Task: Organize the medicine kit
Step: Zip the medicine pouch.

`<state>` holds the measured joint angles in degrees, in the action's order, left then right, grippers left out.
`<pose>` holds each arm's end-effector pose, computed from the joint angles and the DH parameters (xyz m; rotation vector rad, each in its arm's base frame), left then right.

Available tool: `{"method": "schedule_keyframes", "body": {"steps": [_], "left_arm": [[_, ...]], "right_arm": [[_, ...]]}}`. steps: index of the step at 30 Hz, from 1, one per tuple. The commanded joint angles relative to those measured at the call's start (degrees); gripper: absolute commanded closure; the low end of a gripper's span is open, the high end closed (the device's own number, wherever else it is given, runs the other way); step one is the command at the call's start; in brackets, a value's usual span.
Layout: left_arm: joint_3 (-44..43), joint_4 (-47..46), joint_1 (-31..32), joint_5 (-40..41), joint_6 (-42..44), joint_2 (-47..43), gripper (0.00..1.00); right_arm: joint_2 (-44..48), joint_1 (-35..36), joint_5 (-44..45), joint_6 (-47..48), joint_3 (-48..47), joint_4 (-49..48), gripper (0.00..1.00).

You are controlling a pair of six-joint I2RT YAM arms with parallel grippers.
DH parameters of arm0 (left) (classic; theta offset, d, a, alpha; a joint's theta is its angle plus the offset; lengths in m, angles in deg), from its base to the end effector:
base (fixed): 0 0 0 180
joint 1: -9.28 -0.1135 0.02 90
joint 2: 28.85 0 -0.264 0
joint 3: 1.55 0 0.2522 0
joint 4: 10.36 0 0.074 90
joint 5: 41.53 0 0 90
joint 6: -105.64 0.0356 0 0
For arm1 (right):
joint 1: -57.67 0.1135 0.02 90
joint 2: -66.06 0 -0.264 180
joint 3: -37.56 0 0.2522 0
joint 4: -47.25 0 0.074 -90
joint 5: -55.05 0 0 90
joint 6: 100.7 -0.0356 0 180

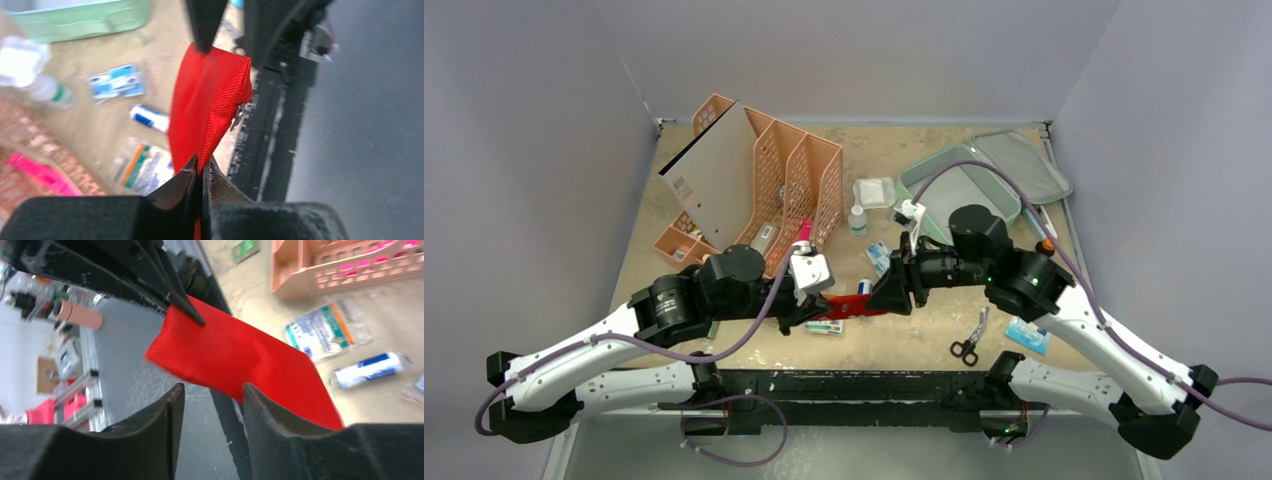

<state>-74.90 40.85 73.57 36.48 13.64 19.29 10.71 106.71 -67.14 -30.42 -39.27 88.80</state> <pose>0.0670 -0.1562 0.3698 1.2274 1.7595 -0.9196 0.1183 0.1653 0.3873 -0.9249 1.8908 1.3061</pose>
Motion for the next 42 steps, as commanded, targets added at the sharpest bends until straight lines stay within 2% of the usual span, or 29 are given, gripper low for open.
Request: {"method": "schedule_keyframes", "body": {"steps": [1,5,8,13,18,21,28,37,42], "left_arm": [[1.7,-6.8,0.1,17.4,-4.0,-3.5,1.00],[2.4,-10.5,0.1,18.7,-5.3,-5.2,1.00],[2.5,-11.7,0.1,19.4,-5.6,-4.9,1.00],[3.0,-13.5,0.1,20.1,-6.5,-3.6,1.00],[3.0,-16.2,0.1,18.7,-8.3,-3.5,1.00],[3.2,-16.3,0.1,19.3,-8.3,-3.4,1.00],[4.7,-17.9,0.1,18.7,-8.5,-5.1,1.00],[5.8,-17.6,0.1,18.4,-8.5,-6.4,1.00],[5.5,-16.9,0.1,18.5,-8.5,-6.0,1.00]], "right_arm": [[5.9,0.0,12.6,-8.6,-0.8,-1.0,0.47],[8.3,0.0,15.3,-11.2,-0.9,-3.3,0.34],[8.2,0.0,13.3,-13.9,-0.6,-6.9,0.31],[5.9,0.1,11.3,-22.4,4.1,-18.3,0.42],[2.3,0.8,9.9,-26.2,4.6,-25.8,0.49],[0.5,2.6,11.5,-27.1,4.4,-29.3,0.48],[-2.2,5.7,17.0,-24.7,2.0,-29.6,0.47],[-2.7,5.6,17.9,-24.7,2.0,-31.0,0.60],[-2.7,5.7,17.6,-25.9,2.2,-32.6,0.62]]}}
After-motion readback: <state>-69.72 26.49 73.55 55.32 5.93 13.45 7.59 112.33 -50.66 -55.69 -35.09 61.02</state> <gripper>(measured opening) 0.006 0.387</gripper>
